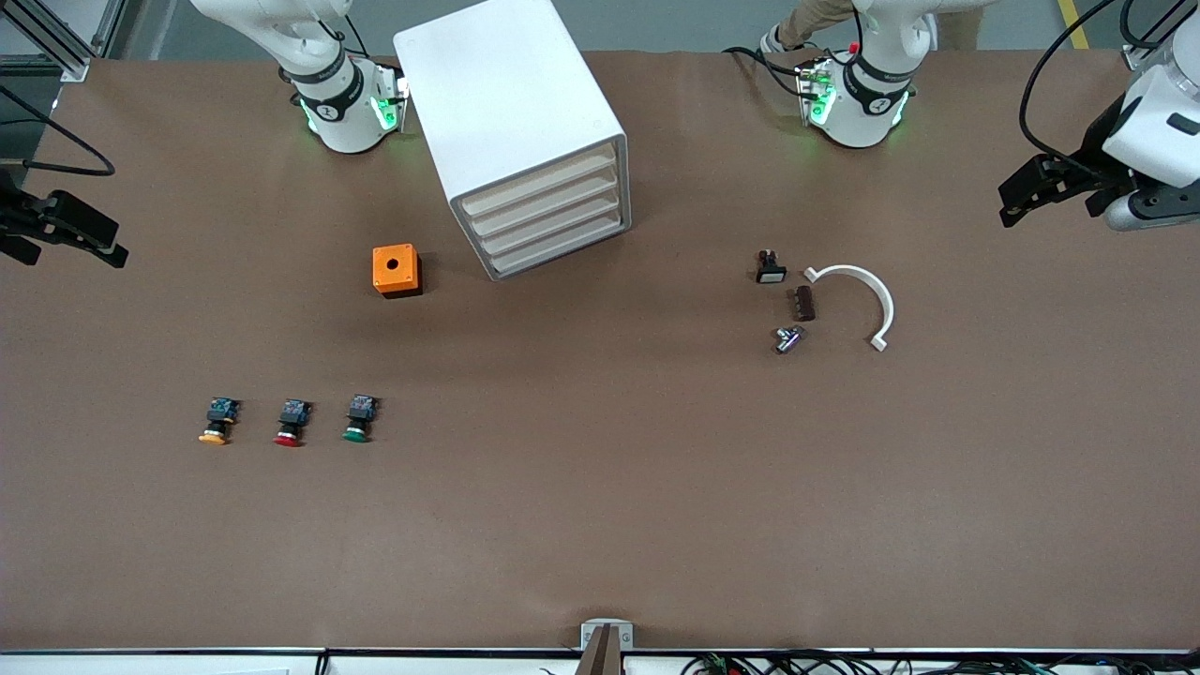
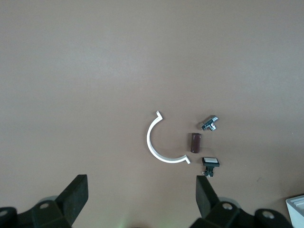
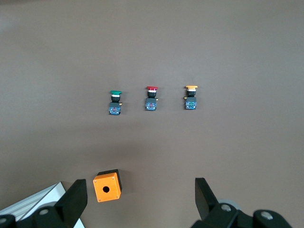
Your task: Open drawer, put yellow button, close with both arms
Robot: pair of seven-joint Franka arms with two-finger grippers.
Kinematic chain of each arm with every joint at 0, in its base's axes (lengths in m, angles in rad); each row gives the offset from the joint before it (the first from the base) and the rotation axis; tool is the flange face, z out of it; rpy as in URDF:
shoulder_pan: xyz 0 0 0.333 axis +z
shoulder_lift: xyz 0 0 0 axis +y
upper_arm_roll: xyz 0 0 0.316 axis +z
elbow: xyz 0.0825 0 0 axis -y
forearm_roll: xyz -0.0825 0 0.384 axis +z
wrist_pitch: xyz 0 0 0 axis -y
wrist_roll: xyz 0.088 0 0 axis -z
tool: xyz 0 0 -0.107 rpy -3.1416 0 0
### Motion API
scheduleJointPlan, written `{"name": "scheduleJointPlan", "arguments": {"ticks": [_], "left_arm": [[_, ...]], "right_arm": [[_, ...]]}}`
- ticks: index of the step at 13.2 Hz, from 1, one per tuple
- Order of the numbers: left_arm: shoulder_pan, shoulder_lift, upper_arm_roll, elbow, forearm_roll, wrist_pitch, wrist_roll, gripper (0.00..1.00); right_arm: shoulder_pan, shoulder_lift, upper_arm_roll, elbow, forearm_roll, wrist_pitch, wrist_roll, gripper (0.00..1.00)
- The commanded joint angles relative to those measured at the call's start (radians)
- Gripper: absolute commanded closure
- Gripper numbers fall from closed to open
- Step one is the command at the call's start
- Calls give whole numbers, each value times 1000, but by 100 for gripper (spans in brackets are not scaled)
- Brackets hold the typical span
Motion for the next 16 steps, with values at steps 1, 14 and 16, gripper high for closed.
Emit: {"name": "scheduleJointPlan", "arguments": {"ticks": [1, 14, 16], "left_arm": [[5, 9, -3, 24, -17, -9, -9, 0], [7, 13, -1, 24, -15, -15, 2, 0], [5, 13, -1, 27, -13, -15, 5, 0]], "right_arm": [[-4, 6, 1, 15, 7, -7, 10, 0], [-99, 210, -5, 3, -27, 45, -93, 0], [-153, 282, -5, -20, -27, 126, -163, 0]]}}
